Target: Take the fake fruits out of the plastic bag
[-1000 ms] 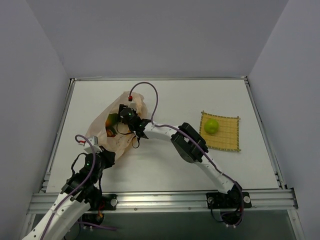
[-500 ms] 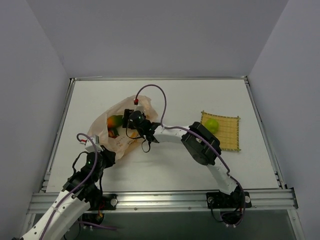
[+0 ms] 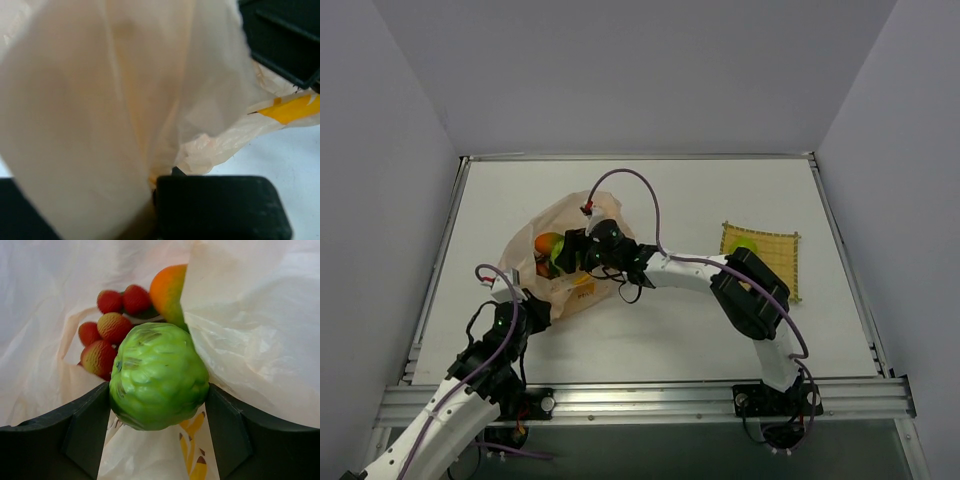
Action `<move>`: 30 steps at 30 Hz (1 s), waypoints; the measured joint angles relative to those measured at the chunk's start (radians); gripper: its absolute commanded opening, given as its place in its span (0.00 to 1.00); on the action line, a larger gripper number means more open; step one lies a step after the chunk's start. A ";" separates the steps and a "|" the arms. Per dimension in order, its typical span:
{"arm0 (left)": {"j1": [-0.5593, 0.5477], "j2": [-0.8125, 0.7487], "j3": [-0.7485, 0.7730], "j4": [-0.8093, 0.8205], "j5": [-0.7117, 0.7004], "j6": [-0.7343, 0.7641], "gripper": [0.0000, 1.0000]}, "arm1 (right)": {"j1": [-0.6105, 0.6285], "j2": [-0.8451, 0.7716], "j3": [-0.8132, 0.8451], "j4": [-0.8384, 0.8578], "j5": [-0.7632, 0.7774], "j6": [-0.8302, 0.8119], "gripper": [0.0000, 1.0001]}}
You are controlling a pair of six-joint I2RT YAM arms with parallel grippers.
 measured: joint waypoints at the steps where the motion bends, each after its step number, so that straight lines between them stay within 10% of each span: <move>1: 0.000 0.000 0.000 0.000 -0.002 0.000 0.02 | 0.000 0.000 -0.004 0.001 -0.030 -0.003 0.35; 30: 0.000 0.040 0.000 0.054 0.029 0.000 0.02 | -0.029 -0.140 -0.079 0.121 -0.109 -0.065 0.39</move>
